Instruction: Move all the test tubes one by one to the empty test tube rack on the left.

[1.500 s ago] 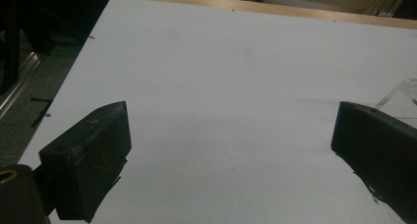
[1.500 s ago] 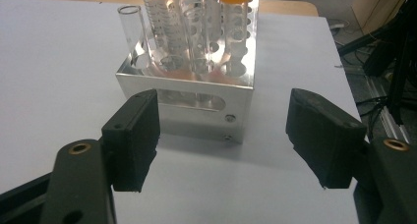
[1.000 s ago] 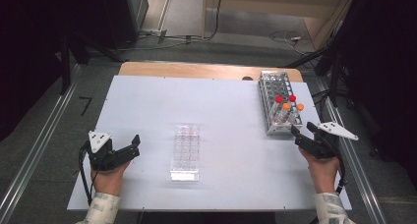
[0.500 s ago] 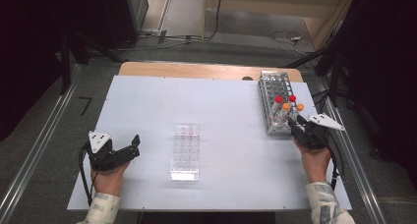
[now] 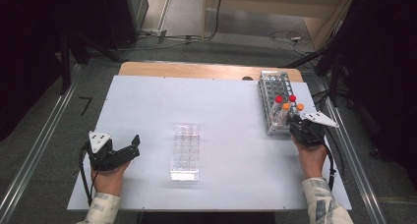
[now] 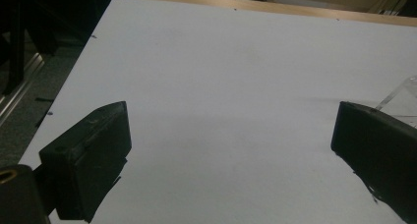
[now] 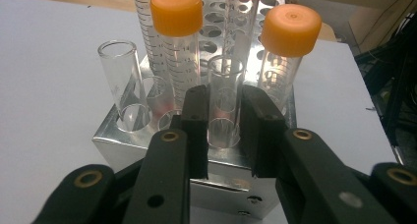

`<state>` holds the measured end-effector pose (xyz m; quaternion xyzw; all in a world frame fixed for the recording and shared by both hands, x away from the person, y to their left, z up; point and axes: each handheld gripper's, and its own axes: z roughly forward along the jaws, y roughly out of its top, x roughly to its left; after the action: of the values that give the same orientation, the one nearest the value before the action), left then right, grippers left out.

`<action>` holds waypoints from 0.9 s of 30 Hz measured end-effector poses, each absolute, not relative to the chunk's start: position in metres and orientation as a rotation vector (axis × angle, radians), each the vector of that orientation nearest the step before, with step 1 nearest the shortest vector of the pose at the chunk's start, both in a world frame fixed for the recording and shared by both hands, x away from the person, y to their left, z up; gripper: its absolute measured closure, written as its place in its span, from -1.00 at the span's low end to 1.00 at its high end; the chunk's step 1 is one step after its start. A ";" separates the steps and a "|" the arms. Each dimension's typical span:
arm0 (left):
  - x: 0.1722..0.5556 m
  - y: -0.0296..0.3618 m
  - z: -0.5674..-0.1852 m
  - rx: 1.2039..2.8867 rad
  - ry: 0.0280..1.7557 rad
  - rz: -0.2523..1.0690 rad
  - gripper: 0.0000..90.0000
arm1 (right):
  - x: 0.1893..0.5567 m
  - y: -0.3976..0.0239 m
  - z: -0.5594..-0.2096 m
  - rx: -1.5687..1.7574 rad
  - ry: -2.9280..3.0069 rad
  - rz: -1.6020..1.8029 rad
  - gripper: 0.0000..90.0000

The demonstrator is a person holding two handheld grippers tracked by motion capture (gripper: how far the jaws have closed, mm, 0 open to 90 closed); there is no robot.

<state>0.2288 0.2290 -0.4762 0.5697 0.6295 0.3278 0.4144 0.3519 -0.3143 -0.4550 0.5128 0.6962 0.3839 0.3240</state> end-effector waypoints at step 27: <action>0.229 0.223 -0.473 1.445 1.568 0.830 -0.95 | 0.323 -0.314 -0.400 1.269 1.721 1.155 0.63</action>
<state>0.2289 0.2233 -0.4728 0.5747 0.6240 0.3302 0.4138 0.3225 -0.3143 -0.3996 0.4894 0.6638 0.4454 0.3486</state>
